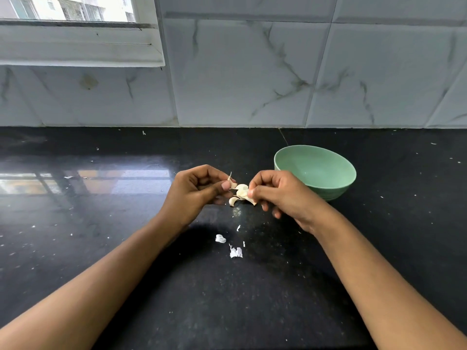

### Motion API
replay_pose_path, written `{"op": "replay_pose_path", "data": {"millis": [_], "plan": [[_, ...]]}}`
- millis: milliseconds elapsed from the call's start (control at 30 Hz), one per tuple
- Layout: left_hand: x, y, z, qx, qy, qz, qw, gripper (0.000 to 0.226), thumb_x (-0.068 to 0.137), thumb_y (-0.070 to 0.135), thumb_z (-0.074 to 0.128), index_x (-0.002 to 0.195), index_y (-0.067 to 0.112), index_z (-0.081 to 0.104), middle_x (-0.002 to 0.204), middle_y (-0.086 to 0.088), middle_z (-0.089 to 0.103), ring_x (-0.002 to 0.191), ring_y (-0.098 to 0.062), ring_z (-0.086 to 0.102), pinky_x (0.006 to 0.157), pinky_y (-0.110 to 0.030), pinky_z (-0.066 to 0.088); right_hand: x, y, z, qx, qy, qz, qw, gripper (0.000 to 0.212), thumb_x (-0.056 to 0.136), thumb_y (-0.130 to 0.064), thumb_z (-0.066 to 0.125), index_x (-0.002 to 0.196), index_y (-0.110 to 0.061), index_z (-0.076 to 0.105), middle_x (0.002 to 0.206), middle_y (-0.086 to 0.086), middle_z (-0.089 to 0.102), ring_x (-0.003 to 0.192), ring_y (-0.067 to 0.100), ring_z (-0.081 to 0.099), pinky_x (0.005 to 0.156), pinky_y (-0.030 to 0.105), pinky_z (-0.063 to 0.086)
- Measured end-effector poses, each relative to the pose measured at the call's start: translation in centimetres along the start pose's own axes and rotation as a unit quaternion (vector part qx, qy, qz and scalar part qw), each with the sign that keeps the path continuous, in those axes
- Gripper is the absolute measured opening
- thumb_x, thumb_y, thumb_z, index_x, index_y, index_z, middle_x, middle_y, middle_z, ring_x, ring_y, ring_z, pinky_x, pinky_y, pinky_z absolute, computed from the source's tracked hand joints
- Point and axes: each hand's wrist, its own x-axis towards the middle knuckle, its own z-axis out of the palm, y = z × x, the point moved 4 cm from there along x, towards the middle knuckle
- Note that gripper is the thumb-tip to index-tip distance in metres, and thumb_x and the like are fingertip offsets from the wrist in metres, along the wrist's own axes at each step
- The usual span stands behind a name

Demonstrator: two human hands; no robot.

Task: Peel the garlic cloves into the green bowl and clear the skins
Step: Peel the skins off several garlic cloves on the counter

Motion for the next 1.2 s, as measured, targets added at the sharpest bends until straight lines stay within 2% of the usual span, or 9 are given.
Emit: {"op": "replay_pose_path", "data": {"millis": [133, 200, 333, 500, 667, 767, 933, 1067, 1200], "plan": [[0.2, -0.9, -0.6, -0.035, 0.007, -0.093, 0.995, 0.017, 0.070, 0.021, 0.069, 0.084, 0.011, 0.067, 0.079, 0.000, 0.073, 0.061, -0.011, 0.067, 0.054, -0.021, 0.053, -0.7, 0.2, 1.0, -0.162, -0.157, 0.010, 0.974, 0.006, 0.082, -0.018, 0.071, 0.080, -0.012, 0.069, 0.063, -0.003, 0.057, 0.056, 0.006, 0.049, 0.043, 0.019, 0.037], [0.2, -1.2, -0.6, -0.045, 0.000, -0.129, 0.991, 0.018, 0.068, 0.022, 0.070, 0.084, 0.013, 0.068, 0.079, -0.001, 0.072, 0.057, -0.010, 0.065, 0.052, -0.019, 0.052, -0.9, 0.0, 1.4, -0.203, -0.178, 0.002, 0.963, 0.006, 0.082, -0.024, 0.072, 0.080, -0.019, 0.073, 0.063, -0.001, 0.059, 0.056, 0.005, 0.050, 0.045, 0.018, 0.039], [0.1, -1.3, -0.3, -0.056, -0.013, -0.153, 0.986, 0.018, 0.067, 0.019, 0.071, 0.084, 0.013, 0.069, 0.075, -0.001, 0.072, 0.054, -0.009, 0.064, 0.050, -0.018, 0.052, -0.7, -0.2, 1.3, -0.235, -0.134, -0.030, 0.962, 0.011, 0.076, -0.024, 0.079, 0.068, -0.021, 0.071, 0.052, -0.012, 0.057, 0.050, -0.002, 0.048, 0.051, 0.011, 0.035], [0.0, -1.3, 0.0, -0.060, -0.025, -0.158, 0.985, 0.019, 0.069, 0.015, 0.069, 0.089, 0.013, 0.070, 0.071, -0.002, 0.071, 0.054, -0.008, 0.064, 0.050, -0.017, 0.051, -0.4, -0.1, 1.7, -0.200, -0.071, -0.076, 0.974, 0.025, 0.067, -0.016, 0.083, 0.061, -0.017, 0.059, 0.050, -0.015, 0.052, 0.050, -0.001, 0.045, 0.051, 0.017, 0.036], [0.0, -1.3, 0.1, -0.062, -0.026, -0.152, 0.986, 0.018, 0.073, 0.013, 0.068, 0.090, 0.012, 0.071, 0.072, 0.000, 0.071, 0.057, -0.007, 0.066, 0.051, -0.015, 0.051, -0.5, -0.2, 1.7, -0.126, -0.087, -0.070, 0.986, 0.015, 0.079, -0.001, 0.068, 0.077, -0.014, 0.063, 0.069, 0.002, 0.065, 0.061, 0.010, 0.061, 0.050, 0.027, 0.050], [0.0, -1.2, 0.1, -0.061, -0.027, -0.150, 0.986, 0.018, 0.072, 0.015, 0.068, 0.089, 0.012, 0.071, 0.074, -0.002, 0.072, 0.059, -0.008, 0.067, 0.052, -0.016, 0.052, -0.7, -0.4, 1.5, -0.129, -0.108, -0.042, 0.985, 0.014, 0.086, -0.003, 0.060, 0.086, -0.012, 0.070, 0.081, 0.007, 0.073, 0.068, 0.014, 0.069, 0.055, 0.025, 0.053], [-0.1, -1.1, 0.1, -0.060, -0.028, -0.147, 0.987, 0.019, 0.069, 0.017, 0.069, 0.088, 0.012, 0.071, 0.076, -0.003, 0.073, 0.062, -0.009, 0.068, 0.054, -0.017, 0.053, -0.5, 0.0, 0.9, -0.107, -0.097, -0.024, 0.989, 0.009, 0.088, -0.006, 0.063, 0.092, -0.010, 0.070, 0.079, 0.007, 0.074, 0.064, 0.015, 0.067, 0.052, 0.019, 0.049], [-0.1, -1.2, 0.1, -0.070, -0.029, -0.144, 0.987, 0.019, 0.067, 0.017, 0.070, 0.086, 0.013, 0.071, 0.075, -0.003, 0.073, 0.065, -0.010, 0.069, 0.056, -0.017, 0.054, -0.6, 0.2, 1.6, -0.073, -0.111, -0.031, 0.991, 0.010, 0.076, 0.003, 0.073, 0.084, -0.001, 0.068, 0.072, 0.016, 0.069, 0.061, 0.016, 0.061, 0.057, 0.021, 0.052], [0.0, -1.1, -0.1, -0.071, -0.025, -0.140, 0.987, 0.019, 0.066, 0.018, 0.071, 0.085, 0.013, 0.072, 0.074, -0.004, 0.073, 0.066, -0.010, 0.070, 0.057, -0.017, 0.054, -0.6, 0.2, 2.0, -0.088, -0.115, -0.048, 0.988, 0.013, 0.075, 0.005, 0.072, 0.083, -0.004, 0.067, 0.067, 0.009, 0.064, 0.061, 0.020, 0.059, 0.059, 0.027, 0.053]]}}
